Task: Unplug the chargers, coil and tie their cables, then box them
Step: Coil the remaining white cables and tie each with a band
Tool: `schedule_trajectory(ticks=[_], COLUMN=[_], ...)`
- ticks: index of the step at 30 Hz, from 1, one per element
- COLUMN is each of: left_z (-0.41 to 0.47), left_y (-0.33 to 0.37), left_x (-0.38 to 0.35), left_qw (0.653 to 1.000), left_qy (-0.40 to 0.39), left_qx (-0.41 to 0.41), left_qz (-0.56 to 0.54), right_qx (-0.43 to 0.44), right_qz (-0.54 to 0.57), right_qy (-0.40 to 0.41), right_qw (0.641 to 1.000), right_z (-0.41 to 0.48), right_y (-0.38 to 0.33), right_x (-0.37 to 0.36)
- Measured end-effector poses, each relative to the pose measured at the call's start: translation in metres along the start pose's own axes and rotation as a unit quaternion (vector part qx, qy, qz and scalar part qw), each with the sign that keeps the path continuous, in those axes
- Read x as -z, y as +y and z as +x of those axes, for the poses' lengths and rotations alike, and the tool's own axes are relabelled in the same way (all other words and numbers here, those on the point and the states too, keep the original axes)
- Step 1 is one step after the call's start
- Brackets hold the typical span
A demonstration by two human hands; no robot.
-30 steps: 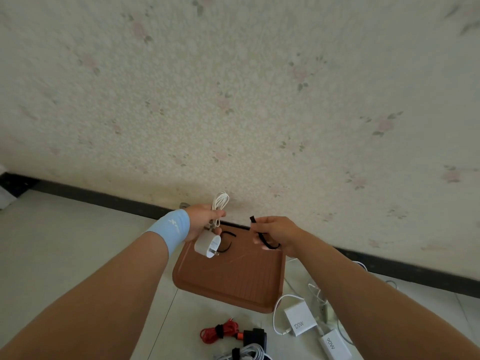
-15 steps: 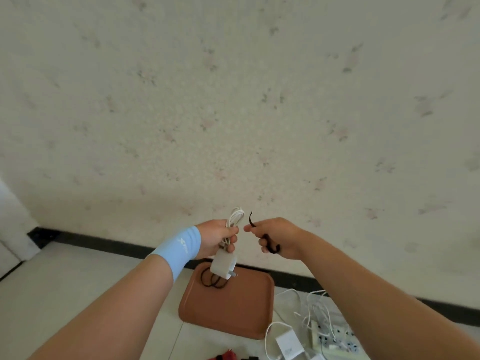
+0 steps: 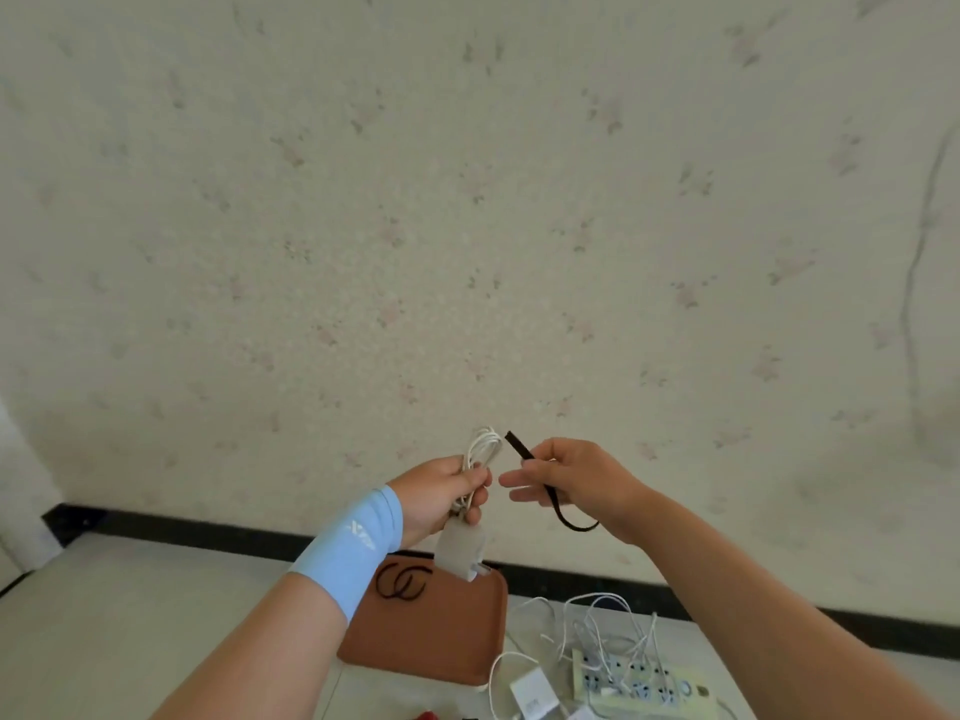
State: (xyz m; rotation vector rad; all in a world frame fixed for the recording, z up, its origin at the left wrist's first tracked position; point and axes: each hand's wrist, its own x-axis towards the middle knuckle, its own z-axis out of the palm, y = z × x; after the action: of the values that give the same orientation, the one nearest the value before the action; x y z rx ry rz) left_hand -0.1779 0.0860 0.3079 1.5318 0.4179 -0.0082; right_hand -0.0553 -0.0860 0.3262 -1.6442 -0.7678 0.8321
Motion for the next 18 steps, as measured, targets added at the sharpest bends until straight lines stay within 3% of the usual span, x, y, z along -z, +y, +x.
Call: schedule_trajectory(ticks=[4,8,12,14,18], left_z=[0.002,0.005,0.014,0.019,0.028], left_y=[0.008,0.017,0.024,0.028,0.033], left_x=[-0.02,-0.034,-0.037,-0.037,-0.033], left_qw=[0.998,0.986,0.97,0.977,0.995], left_qy=[0.013,0.004,-0.031,-0.038,-0.09], left_qx=[-0.003,-0.039,-0.056,-0.055,-0.031], left_qz=[0.055,0.165,0.235,0.204,-0.017], right_qx=[0.037,0.047,0.022,0.013,0.009], right_qz=[0.015,0.0,-0.02,-0.016,0.003], right_qy=[0.064,0.017,0.069,0.099,0.128], right_qw=[0.997,0.999,0.997,0.995,0.992], right_z=[-0.009,-0.016,-0.01,-0.004,0.005], right_y=[-0.009,-0.013,-0.012,-0.012,-0.012], right_x=[0.007,0.004,0.001,0.001,-0.001])
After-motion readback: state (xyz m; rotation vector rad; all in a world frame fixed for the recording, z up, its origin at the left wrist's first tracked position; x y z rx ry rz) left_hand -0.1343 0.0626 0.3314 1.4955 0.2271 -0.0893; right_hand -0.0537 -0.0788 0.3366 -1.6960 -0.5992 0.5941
